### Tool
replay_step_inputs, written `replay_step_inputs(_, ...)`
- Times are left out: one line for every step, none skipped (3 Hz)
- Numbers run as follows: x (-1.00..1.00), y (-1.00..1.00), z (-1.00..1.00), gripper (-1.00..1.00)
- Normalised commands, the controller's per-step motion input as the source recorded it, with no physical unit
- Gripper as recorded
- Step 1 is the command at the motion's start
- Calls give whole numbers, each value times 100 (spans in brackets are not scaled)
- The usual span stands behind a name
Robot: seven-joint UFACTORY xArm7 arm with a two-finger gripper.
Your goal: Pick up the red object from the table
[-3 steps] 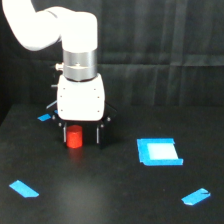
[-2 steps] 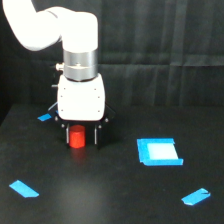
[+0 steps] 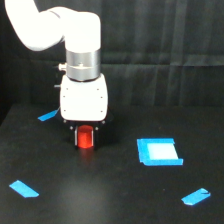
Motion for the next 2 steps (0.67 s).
replay_step_inputs(20, 6, -21, -95)
replay_step_inputs(9, -17, 98, -93)
